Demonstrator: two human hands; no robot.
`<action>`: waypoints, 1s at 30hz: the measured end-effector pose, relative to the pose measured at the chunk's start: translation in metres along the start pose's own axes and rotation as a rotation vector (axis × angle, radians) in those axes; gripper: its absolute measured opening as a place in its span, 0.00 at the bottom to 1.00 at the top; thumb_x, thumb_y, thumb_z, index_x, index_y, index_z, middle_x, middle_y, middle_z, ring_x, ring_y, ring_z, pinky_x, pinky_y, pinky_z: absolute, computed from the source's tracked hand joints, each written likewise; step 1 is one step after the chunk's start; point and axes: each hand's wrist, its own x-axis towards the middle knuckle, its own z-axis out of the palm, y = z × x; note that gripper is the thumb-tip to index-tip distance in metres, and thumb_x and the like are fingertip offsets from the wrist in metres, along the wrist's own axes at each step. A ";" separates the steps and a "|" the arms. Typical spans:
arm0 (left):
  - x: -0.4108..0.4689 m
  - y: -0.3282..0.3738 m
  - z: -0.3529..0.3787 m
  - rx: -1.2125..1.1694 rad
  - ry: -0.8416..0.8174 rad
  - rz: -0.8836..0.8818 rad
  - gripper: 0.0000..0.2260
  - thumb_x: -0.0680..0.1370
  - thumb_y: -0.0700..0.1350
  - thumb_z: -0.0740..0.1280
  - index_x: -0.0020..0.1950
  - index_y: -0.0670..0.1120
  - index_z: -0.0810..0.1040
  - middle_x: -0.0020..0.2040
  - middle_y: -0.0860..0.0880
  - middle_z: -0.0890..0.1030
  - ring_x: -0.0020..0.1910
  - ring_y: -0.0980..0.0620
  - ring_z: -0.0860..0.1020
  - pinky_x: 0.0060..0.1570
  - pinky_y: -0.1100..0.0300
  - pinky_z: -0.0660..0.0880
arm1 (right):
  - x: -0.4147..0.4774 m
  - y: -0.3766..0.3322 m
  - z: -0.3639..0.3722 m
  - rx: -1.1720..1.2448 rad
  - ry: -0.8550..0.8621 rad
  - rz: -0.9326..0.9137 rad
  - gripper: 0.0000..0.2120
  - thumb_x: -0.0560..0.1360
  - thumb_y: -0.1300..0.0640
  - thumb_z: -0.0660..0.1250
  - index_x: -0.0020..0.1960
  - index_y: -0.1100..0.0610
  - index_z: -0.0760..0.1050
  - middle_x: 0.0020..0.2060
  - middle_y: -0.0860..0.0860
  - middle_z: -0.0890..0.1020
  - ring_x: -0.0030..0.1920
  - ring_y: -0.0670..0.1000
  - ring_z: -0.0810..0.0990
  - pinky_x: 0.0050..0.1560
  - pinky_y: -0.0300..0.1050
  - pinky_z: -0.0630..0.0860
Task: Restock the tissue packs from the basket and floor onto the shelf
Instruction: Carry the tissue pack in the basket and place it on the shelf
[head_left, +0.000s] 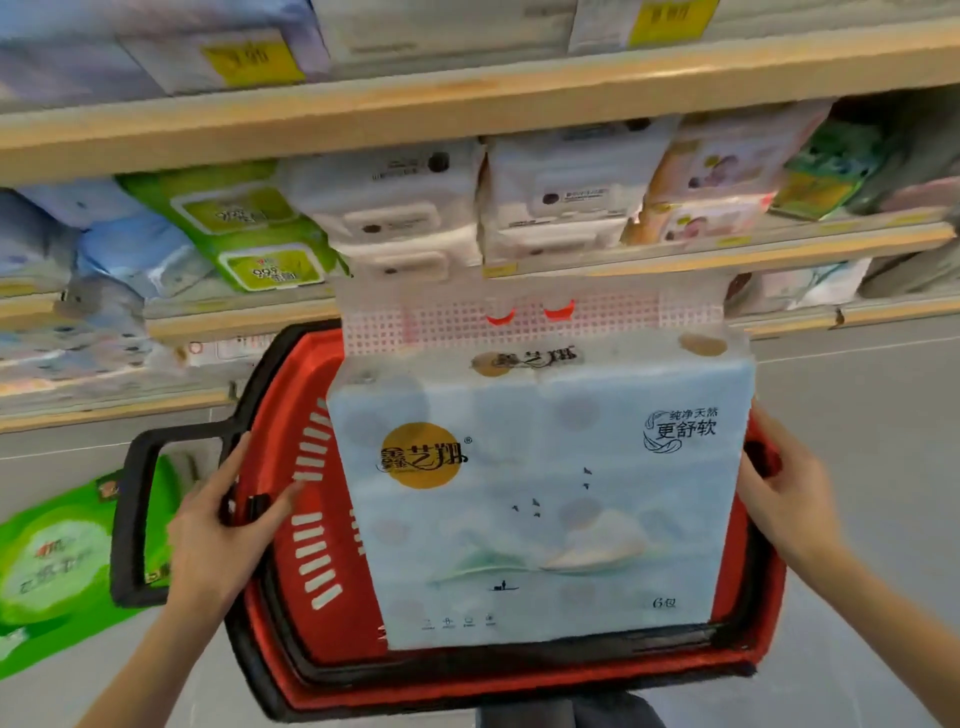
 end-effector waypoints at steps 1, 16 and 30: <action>0.007 -0.011 0.010 -0.006 0.006 -0.004 0.29 0.64 0.57 0.73 0.58 0.74 0.63 0.58 0.47 0.79 0.57 0.48 0.76 0.61 0.51 0.71 | 0.006 0.007 0.012 -0.001 0.001 0.006 0.22 0.74 0.53 0.65 0.68 0.44 0.67 0.55 0.52 0.81 0.53 0.48 0.79 0.49 0.39 0.75; 0.075 -0.096 0.112 -0.031 0.095 -0.054 0.34 0.59 0.66 0.74 0.62 0.72 0.64 0.44 0.64 0.72 0.42 0.78 0.71 0.49 0.84 0.65 | 0.077 0.073 0.111 -0.038 0.041 -0.002 0.20 0.73 0.60 0.67 0.62 0.47 0.71 0.42 0.46 0.82 0.43 0.44 0.79 0.37 0.30 0.73; 0.081 -0.090 0.113 0.071 0.106 -0.070 0.31 0.68 0.54 0.71 0.70 0.58 0.65 0.53 0.43 0.77 0.49 0.51 0.74 0.57 0.51 0.71 | 0.089 0.057 0.115 0.018 0.029 -0.062 0.27 0.69 0.46 0.62 0.67 0.48 0.67 0.57 0.52 0.79 0.55 0.47 0.75 0.53 0.43 0.68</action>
